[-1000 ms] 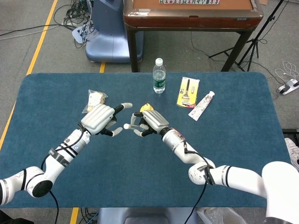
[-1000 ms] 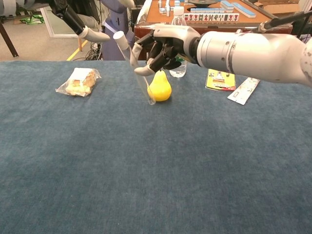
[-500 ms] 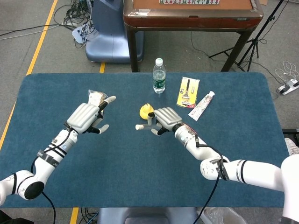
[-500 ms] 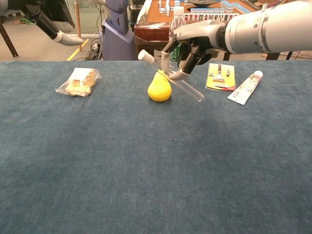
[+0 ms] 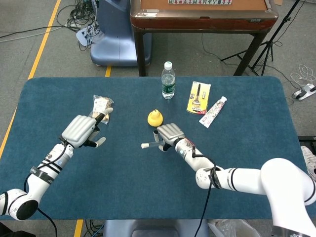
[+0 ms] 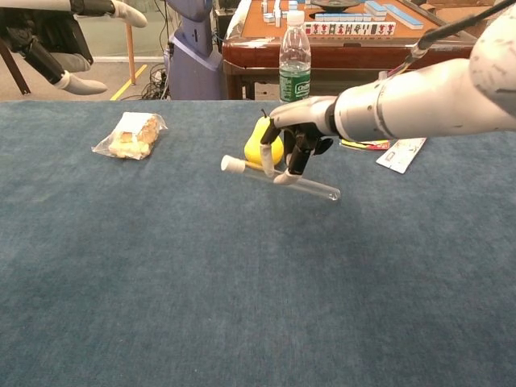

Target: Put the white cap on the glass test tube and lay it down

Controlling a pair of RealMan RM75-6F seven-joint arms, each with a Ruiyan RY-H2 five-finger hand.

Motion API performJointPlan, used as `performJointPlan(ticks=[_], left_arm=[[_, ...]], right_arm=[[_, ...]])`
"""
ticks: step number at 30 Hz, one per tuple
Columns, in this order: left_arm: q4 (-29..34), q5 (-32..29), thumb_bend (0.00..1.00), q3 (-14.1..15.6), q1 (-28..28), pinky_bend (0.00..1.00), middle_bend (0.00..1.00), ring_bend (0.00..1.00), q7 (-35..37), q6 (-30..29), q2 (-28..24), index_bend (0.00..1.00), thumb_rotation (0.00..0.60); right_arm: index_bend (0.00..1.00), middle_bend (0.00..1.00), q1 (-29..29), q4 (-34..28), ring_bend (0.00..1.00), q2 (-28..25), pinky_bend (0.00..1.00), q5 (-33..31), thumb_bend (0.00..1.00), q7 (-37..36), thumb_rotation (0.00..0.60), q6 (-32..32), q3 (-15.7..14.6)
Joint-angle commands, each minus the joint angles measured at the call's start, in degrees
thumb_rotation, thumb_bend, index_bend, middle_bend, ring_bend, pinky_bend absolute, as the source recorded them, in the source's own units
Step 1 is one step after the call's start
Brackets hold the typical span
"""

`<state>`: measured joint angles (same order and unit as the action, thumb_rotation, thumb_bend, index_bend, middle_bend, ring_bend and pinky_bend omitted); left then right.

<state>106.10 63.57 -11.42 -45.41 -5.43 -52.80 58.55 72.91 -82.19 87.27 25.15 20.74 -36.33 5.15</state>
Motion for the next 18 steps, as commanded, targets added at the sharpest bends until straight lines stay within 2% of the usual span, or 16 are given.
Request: performJointPlan(ticks=[1, 5, 9, 14, 18], left_arm=[[0.39, 0.25, 0.28, 0.17, 0.15, 1.0, 0.93, 1.0, -0.13, 0.2, -0.2, 0.0, 0.6], [1.11, 0.57, 0.28, 0.53, 0.56, 1.0, 0.93, 1.0, -0.48, 0.31, -0.91, 0.0, 0.6], [1.39, 0.82, 0.28, 0.8, 1.12, 1.0, 0.93, 1.0, -0.25, 0.3, -1.32, 0.0, 0.6], [0.89, 1.2, 0.28, 1.03, 1.6, 1.0, 0.93, 1.0, 0.42, 0.47, -1.18, 0.0, 0.6], [0.13, 1.54, 0.28, 1.15, 1.83, 1.0, 0.94, 1.0, 1.27, 0.87, -0.7, 0.0, 0.6]], right_arm=[[0.86, 1.0, 1.14, 3.29, 1.0, 3.22, 1.0, -0.84, 0.54, 0.25, 0.6, 0.3, 0.02], [0.83, 1.0, 1.64, 6.86, 1.0, 6.27, 1.0, -1.28, 0.54, 0.12, 0.6, 0.43, 0.37], [0.72, 1.0, 1.88, 10.61, 1.0, 9.32, 1.0, -1.04, 0.53, 0.27, 0.6, 0.19, 0.68], [0.59, 1.0, 2.18, 12.91, 1.0, 11.46, 1.0, -1.29, 0.42, 1.4, 0.6, 0.38, 0.37], [0.51, 1.0, 2.34, 14.09, 1.0, 12.6, 1.0, -1.64, 0.37, 2.11, 0.6, 0.43, 0.54]])
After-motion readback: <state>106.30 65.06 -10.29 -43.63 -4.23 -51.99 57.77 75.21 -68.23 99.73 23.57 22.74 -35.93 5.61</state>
